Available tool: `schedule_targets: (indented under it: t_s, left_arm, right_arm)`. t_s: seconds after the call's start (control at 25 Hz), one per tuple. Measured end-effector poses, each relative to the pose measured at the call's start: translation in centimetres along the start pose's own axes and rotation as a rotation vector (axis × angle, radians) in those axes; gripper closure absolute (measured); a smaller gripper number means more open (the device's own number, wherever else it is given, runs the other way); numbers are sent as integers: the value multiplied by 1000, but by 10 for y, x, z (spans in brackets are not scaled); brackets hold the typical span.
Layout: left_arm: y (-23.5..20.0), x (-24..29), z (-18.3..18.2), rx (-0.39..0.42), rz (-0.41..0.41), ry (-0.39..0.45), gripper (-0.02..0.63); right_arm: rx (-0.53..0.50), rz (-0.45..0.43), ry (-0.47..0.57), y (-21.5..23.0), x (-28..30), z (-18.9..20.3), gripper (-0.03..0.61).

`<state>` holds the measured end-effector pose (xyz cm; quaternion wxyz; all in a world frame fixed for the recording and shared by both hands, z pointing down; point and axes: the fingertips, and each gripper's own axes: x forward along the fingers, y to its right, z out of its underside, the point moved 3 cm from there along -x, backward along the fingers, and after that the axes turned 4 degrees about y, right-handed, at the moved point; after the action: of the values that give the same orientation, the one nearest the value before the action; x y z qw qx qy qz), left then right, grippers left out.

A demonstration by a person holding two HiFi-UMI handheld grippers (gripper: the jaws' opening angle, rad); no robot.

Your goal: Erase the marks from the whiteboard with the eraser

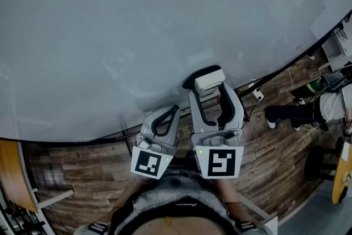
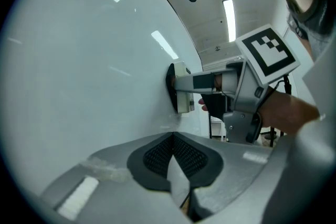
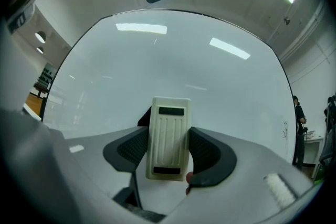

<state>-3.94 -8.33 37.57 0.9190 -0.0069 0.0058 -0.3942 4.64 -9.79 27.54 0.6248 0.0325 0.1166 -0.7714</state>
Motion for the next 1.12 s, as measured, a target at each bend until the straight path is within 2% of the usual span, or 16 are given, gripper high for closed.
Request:
schedule_targets:
  t_s: [0.24, 0.6, 0.84, 1.12]
  left_arm:
    - [-10, -5, -2, 7, 34, -2, 611]
    - [-34, -55, -7, 10, 84, 13, 611]
    - [-38, -46, -6, 13, 105, -8, 611]
    - [-26, -38, -4, 9, 88, 0, 611]
  right_arm:
    - [1, 8, 22, -18, 2, -8, 330]
    - [-19, 7, 57, -85, -4, -31, 330]
    - [-40, -19, 44, -86, 5, -27, 330]
    - [-26, -57, 53, -77, 0, -25, 328]
